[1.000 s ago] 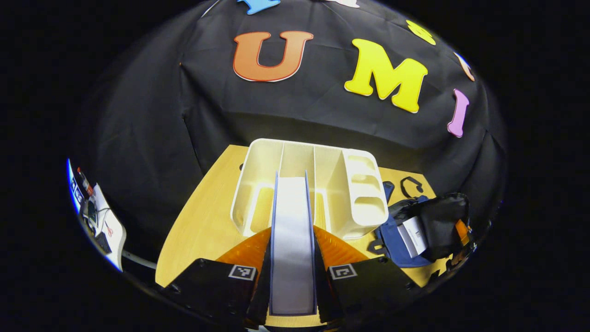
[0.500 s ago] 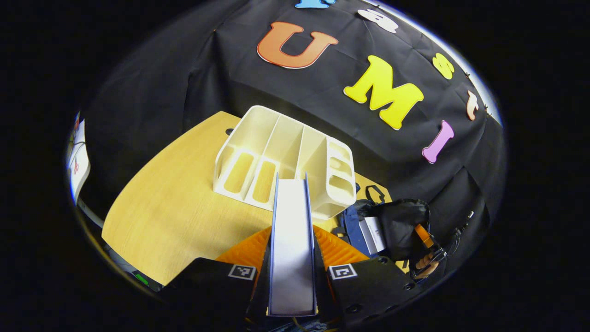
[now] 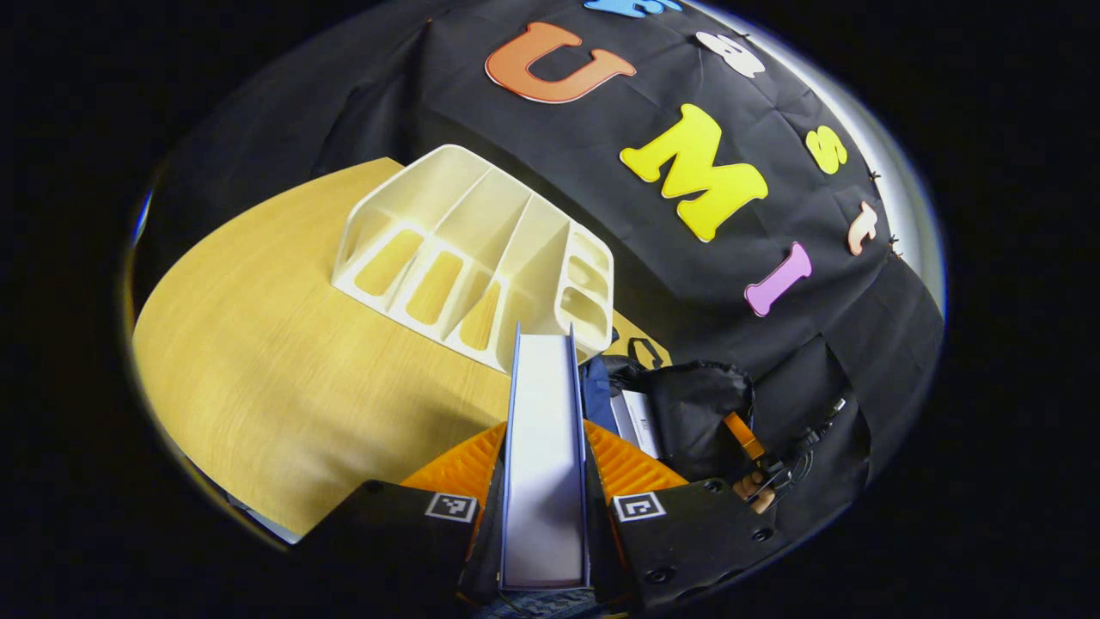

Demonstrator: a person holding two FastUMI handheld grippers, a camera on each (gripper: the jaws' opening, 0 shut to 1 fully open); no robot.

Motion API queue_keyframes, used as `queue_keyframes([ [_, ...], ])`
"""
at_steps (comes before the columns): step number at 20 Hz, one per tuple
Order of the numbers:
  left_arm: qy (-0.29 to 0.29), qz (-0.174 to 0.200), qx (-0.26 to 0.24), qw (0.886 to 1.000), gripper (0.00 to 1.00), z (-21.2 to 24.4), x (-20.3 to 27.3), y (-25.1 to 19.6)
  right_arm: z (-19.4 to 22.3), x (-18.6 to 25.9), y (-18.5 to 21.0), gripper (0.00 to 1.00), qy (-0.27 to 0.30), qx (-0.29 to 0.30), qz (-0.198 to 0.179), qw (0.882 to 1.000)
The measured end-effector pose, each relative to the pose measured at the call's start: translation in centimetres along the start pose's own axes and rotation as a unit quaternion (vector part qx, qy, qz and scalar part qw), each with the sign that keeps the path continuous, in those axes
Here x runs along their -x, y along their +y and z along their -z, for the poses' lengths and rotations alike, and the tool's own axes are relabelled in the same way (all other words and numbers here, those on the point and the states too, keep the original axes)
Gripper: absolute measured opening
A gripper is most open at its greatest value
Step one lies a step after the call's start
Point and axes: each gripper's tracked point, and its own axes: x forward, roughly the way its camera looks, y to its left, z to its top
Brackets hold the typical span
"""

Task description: Open the schoolbag, grab two books from the bookshelf and put them into the schoolbag.

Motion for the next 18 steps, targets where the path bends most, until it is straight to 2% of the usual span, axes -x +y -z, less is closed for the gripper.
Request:
queue_keyframes([
  [5,0.015,0.077,0.006,0.997,0.43,0.9,-3.0,-5.7,-1.7,1.0,0.3,0.06,-0.02,0.011,0.003,1.0],
  [8,0.019,0.111,0.016,0.994,0.43,1.0,-5.0,-9.0,-2.1,1.2,0.4,0.06,-0.022,0.012,0.002,1.0],
  [10,0.022,0.121,0.023,0.992,0.43,0.9,-6.9,-10.9,-2.3,1.3,0.4,0.05,-0.023,0.013,0.003,1.0],
  [12,0.023,0.128,0.028,0.991,0.43,0.8,-9.0,-12.3,-2.4,1.4,0.6,0.05,-0.026,0.019,0.002,0.999],
  [13,0.023,0.127,0.03,0.991,0.39,0.7,-10.0,-12.7,-2.5,1.4,0.7,0.05,-0.025,0.02,0.001,0.999],
  [14,0.022,0.123,0.032,0.992,0.43,0.5,-11.1,-13.0,-2.5,1.5,0.6,0.05,-0.026,0.022,0.001,0.999],
  [18,-0.006,0.07,0.053,0.996,0.43,-0.1,-15.7,-12.5,-2.9,2.0,1.3,0.05,-0.03,0.03,0.002,0.999],
])
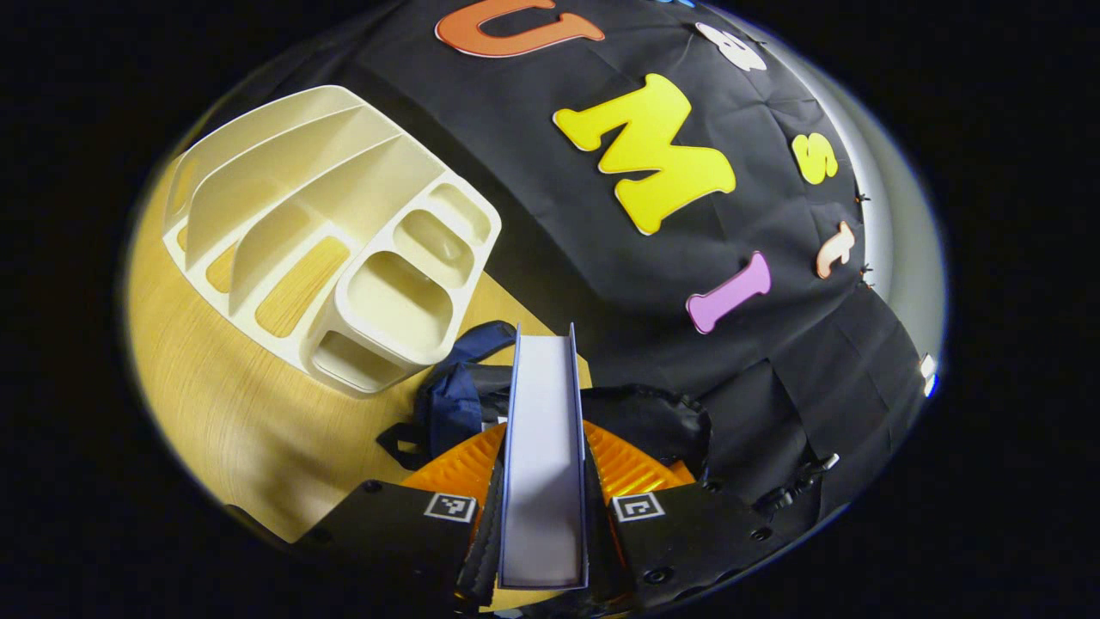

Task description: Open the schoolbag, grab two books from the bookshelf and put them into the schoolbag.

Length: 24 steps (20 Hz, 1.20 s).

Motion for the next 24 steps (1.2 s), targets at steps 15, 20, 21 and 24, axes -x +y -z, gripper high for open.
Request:
queue_keyframes([
  [15,-0.089,-0.057,-0.108,0.988,0.45,5.6,-6.0,-0.7,-1.3,1.5,2.4,0.05,-0.041,0.033,-0.027,0.998],
  [20,-0.085,-0.041,-0.096,0.991,0.44,7.7,-9.2,-2.0,-1.5,1.4,3.6,0.05,-0.041,0.039,-0.038,0.998],
  [21,-0.08,-0.036,-0.1,0.991,0.44,8.3,-10.0,-2.1,-1.9,1.3,3.7,0.05,-0.043,0.042,-0.038,0.997],
  [24,-0.064,-0.019,-0.086,0.994,0.45,11.2,-12.5,-1.6,-2.9,1.4,4.0,0.06,-0.044,0.036,-0.036,0.998],
])
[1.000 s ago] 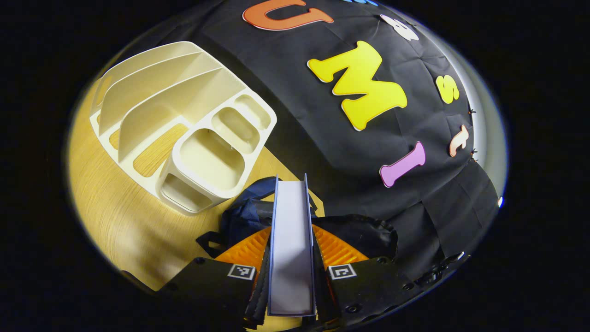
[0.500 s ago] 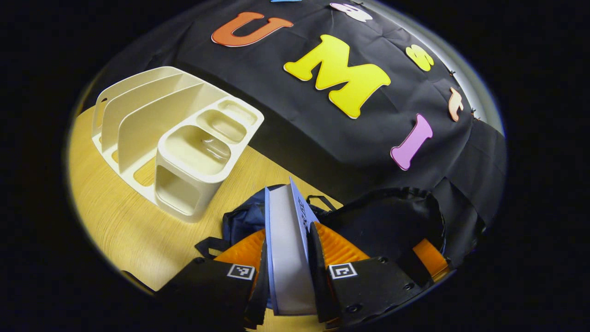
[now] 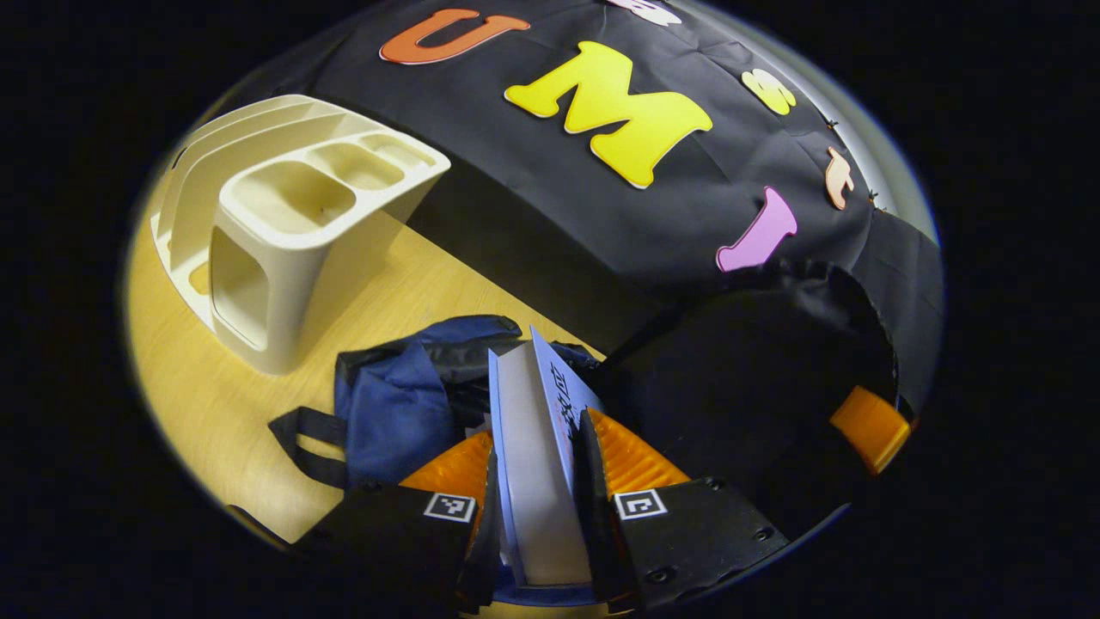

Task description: Open the schoolbag, grab two books from the bookshelf and put them into the schoolbag.

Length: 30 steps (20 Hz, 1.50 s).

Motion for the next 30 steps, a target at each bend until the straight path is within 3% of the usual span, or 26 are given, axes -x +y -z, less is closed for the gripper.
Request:
queue_keyframes([
  [5,0.018,0.025,0.033,0.999,0.45,2.7,-2.1,-0.5,-0.5,-0.2,1.4,0.05,0.0,0.0,-0.012,1.0],
  [7,0.013,0.023,0.02,0.999,0.45,2.9,-2.6,-1.1,-0.3,-0.1,2.2,0.06,0.001,0.004,-0.02,1.0],
  [12,0.018,0.03,0.02,0.999,0.45,3.0,-2.8,-0.8,0.0,-0.5,2.1,0.05,0.007,0.011,-0.004,1.0],
  [16,0.041,0.045,0.034,0.998,0.56,2.8,-1.9,-1.1,1.7,-0.5,0.2,0.05,0.029,0.002,0.03,0.999],
  [17,0.042,0.041,0.018,0.998,0.61,2.9,-1.6,-0.8,2.3,-0.4,-0.2,0.05,0.035,-0.003,0.035,0.999],
  [18,0.041,0.035,-0.002,0.999,0.77,2.9,-1.1,-0.4,2.8,-0.4,-0.7,0.05,0.04,-0.005,0.043,0.998],
  [19,0.034,0.027,-0.027,0.999,0.71,2.7,-0.4,0.0,3.3,-0.4,-1.2,0.05,0.045,-0.003,0.055,0.997],
  [20,0.024,0.023,-0.054,0.998,0.86,2.2,0.4,0.2,4.3,-0.5,-1.7,0.05,0.055,0.003,0.067,0.996],
  [21,0.02,0.032,-0.069,0.997,0.79,2.2,0.9,0.1,5.3,-0.5,-2.0,0.06,0.065,0.0,0.072,0.995],
  [25,0.019,0.038,-0.08,0.996,0.91,2.2,3.7,1.0,7.6,0.6,-2.1,0.05,0.088,-0.025,0.073,0.993],
  [30,-0.022,-0.003,-0.116,0.993,0.91,0.9,8.1,4.6,10.9,2.4,-2.0,0.05,0.11,-0.018,0.081,0.991],
])
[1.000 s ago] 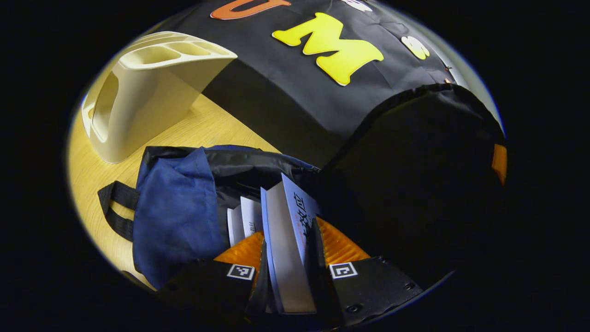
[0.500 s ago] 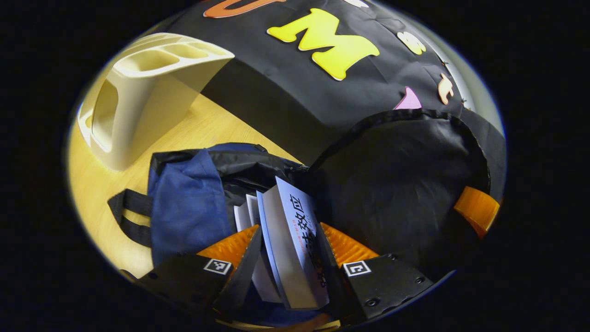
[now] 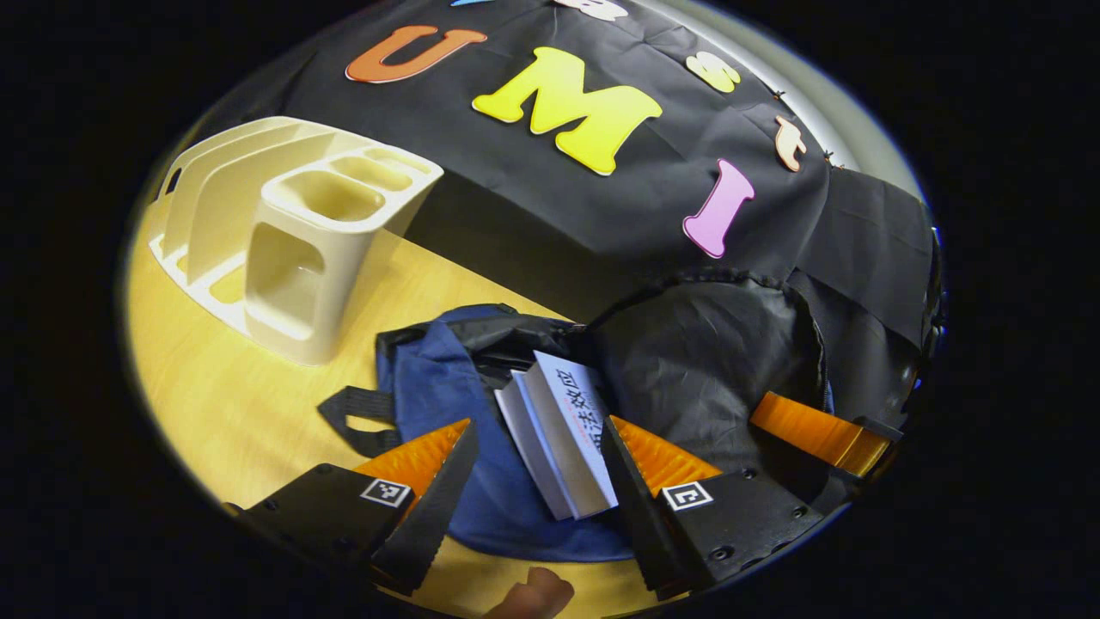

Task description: Open the schoolbag, grab two books from the bookshelf and put them into the schoolbag.

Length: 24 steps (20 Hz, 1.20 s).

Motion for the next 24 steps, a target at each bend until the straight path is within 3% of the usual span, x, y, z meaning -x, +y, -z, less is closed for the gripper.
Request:
queue_keyframes([
  [4,-0.039,-0.048,-0.035,0.997,0.9,-1.3,4.8,4.0,2.1,1.1,0.6,0.07,0.012,0.002,0.003,1.0],
  [6,-0.064,-0.07,-0.052,0.994,0.9,-2.3,7.1,6.1,2.6,2.1,0.3,0.15,0.006,-0.008,0.007,1.0],
  [9,-0.094,-0.101,-0.073,0.988,0.9,-4.0,10.6,8.5,3.7,3.2,0.1,0.17,0.007,-0.02,0.017,1.0],
  [14,-0.132,-0.124,-0.106,0.978,0.9,-6.5,16.6,9.8,4.5,4.0,-0.5,0.3,-0.002,-0.023,0.041,0.999],
  [15,-0.145,-0.129,-0.116,0.974,0.91,-7.2,17.9,9.9,4.4,4.2,-0.2,0.41,-0.004,-0.022,0.042,0.999],
  [16,-0.15,-0.129,-0.125,0.972,0.9,-7.6,18.8,9.8,4.4,4.3,0.4,0.37,-0.005,-0.016,0.037,0.999],
  [18,-0.154,-0.116,-0.152,0.97,0.9,-8.0,20.4,8.5,4.3,4.7,0.9,0.41,-0.003,-0.01,0.028,1.0],
  [21,-0.181,-0.125,-0.204,0.954,0.9,-10.3,22.1,7.8,4.0,5.0,0.8,0.4,-0.011,-0.01,0.041,0.999],
  [24,-0.14,-0.094,-0.164,0.972,0.9,-9.4,23.1,7.0,3.9,6.3,2.0,0.46,-0.012,0.002,0.031,0.999],
])
